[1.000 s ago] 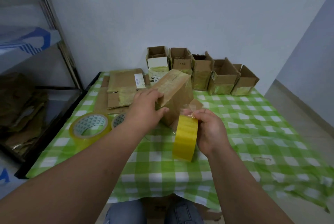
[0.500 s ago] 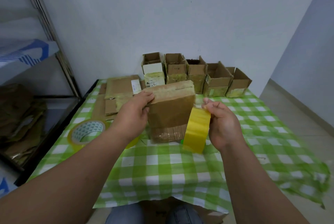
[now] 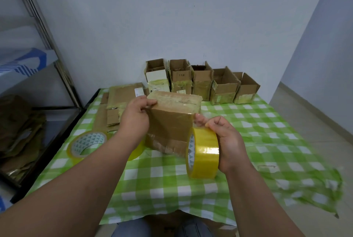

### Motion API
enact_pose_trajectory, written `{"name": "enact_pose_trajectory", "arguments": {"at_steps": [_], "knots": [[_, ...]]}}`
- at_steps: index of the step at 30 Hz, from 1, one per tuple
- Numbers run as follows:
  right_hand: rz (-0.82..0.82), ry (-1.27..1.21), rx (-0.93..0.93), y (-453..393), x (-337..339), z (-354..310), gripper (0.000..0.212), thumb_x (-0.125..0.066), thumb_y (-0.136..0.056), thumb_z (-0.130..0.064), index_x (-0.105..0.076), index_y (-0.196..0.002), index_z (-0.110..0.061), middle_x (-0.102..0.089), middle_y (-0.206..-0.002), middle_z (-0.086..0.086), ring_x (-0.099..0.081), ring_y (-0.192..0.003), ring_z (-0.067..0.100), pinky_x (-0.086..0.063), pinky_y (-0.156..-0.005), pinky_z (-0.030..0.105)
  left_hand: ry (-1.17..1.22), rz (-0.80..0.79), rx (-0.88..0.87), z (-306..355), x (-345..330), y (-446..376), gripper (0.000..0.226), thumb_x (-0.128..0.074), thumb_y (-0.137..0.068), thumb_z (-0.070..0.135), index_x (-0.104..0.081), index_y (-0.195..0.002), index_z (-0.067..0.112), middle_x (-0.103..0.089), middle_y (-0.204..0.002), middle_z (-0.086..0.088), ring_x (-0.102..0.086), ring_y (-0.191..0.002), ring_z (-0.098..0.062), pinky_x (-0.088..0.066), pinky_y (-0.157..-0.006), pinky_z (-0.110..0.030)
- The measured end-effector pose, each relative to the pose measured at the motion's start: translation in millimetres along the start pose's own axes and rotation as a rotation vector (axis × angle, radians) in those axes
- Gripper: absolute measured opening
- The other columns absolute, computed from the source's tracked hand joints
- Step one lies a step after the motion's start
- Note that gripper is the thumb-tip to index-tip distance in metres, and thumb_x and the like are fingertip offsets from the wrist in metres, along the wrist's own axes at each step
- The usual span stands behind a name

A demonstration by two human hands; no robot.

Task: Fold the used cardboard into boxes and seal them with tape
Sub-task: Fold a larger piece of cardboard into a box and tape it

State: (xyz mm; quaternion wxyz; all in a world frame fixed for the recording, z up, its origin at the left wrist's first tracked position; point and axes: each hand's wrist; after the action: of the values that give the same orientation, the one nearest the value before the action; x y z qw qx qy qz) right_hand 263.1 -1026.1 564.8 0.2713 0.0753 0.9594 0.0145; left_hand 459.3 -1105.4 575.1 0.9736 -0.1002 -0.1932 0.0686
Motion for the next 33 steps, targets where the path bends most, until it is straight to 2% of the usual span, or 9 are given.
{"name": "enact_pose_trajectory", "arguments": {"at_steps": [3, 6, 11, 13, 16, 19, 23, 28, 33], "knots": [[-0.043, 0.034, -0.028, 8, 3, 4, 0.023, -0.047, -0.094, -0.001, -0.046, -0.073, -0.010, -0.072, -0.111, 0.016, -0.067, -0.102, 0.034, -0.051, -0.085, 0.050, 0.185, -0.081, 0.187, 9, -2, -2, 0.032, -0.045, -0.096, 0.007, -0.067, -0.087, 0.028, -0.058, -0.121, 0.008, -0.049, -0.108, -0.017, -0.040, -0.086, -0.031], [-0.011, 0.018, 0.004, 9, 5, 1, 0.028, -0.048, -0.093, 0.003, -0.051, -0.068, -0.010, -0.073, -0.104, 0.009, -0.067, -0.098, 0.032, -0.051, -0.082, 0.046, 0.036, -0.148, 0.140, 13, -6, 2, 0.017, -0.062, -0.093, 0.041, -0.059, -0.095, 0.024, -0.058, -0.106, 0.005, -0.053, -0.099, -0.017, -0.043, -0.078, -0.034], [0.083, -0.036, 0.011, -2, 13, -16, 0.029, -0.052, -0.093, 0.002, -0.052, -0.067, -0.010, -0.061, -0.123, 0.002, -0.072, -0.096, 0.023, -0.056, -0.083, 0.048, -0.090, -0.185, 0.105, 1, -12, 3, 0.025, -0.078, -0.082, 0.033, -0.059, -0.095, 0.023, -0.060, -0.104, 0.005, -0.059, -0.101, -0.020, -0.045, -0.073, -0.030], [0.071, -0.029, -0.007, -9, 15, -23, 0.026, -0.052, -0.094, 0.000, -0.051, -0.070, -0.010, -0.062, -0.121, 0.004, -0.071, -0.097, 0.022, -0.057, -0.079, 0.044, -0.143, -0.200, 0.072, -3, -14, 4, 0.020, -0.075, -0.085, 0.027, -0.060, -0.099, 0.024, -0.058, -0.118, 0.000, -0.057, -0.108, -0.021, -0.044, -0.078, -0.030], [0.034, 0.025, -0.053, -17, 17, -28, 0.024, -0.051, -0.096, -0.002, -0.049, -0.073, -0.009, -0.072, -0.097, 0.006, -0.067, -0.101, 0.020, -0.055, -0.069, 0.035, -0.255, -0.167, -0.034, 0, -19, 7, 0.018, -0.067, -0.091, 0.029, -0.065, -0.108, 0.022, -0.039, -0.149, 0.001, -0.039, -0.133, -0.020, -0.035, -0.109, -0.036], [0.034, 0.063, -0.077, -25, 24, -25, 0.026, -0.049, -0.096, 0.001, -0.049, -0.071, -0.009, -0.070, -0.107, 0.002, -0.066, -0.101, 0.013, -0.052, -0.075, 0.036, -0.439, -0.132, -0.097, 6, -23, 15, 0.040, -0.064, -0.090, 0.046, -0.063, -0.124, 0.026, -0.036, -0.133, 0.000, -0.027, -0.130, -0.020, -0.025, -0.112, -0.035], [0.062, 0.022, -0.105, -33, 31, -18, 0.025, -0.053, -0.093, 0.000, -0.051, -0.070, -0.010, -0.055, -0.136, 0.012, -0.066, -0.093, 0.022, -0.053, -0.077, 0.040, -0.504, -0.208, -0.100, 11, -31, 27, 0.071, -0.063, -0.084, 0.062, -0.044, -0.142, 0.024, -0.026, -0.116, 0.008, -0.038, -0.120, -0.015, -0.037, -0.103, -0.033], [-0.005, 0.021, -0.129, -41, 36, -18, 0.033, -0.053, -0.089, 0.005, -0.060, -0.059, -0.008, -0.061, -0.135, 0.009, -0.061, -0.120, 0.025, -0.050, -0.096, 0.048, -0.525, -0.193, -0.141, 15, -39, 29, 0.066, -0.060, -0.084, 0.064, -0.045, -0.128, 0.017, -0.030, -0.127, 0.007, -0.051, -0.111, -0.018, -0.048, -0.091, -0.036], [-0.074, 0.008, -0.120, -30, 32, -18, 0.016, -0.056, -0.082, -0.001, -0.053, -0.067, -0.006, -0.070, -0.118, 0.012, -0.070, -0.099, 0.030, -0.054, -0.084, 0.050, -0.460, -0.211, -0.176, 8, -41, 28, 0.081, -0.063, -0.075, 0.071, -0.040, -0.135, 0.021, -0.032, -0.137, 0.010, -0.044, -0.122, -0.014, -0.046, -0.100, -0.037]]}}
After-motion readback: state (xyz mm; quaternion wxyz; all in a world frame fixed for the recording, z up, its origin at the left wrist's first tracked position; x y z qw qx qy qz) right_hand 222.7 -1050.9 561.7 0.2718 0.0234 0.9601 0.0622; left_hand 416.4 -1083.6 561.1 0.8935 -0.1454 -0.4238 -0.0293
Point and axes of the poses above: each hand's wrist, its own y-axis away from the middle knuckle, its own x-axis out of the back of the hand, z = x × y
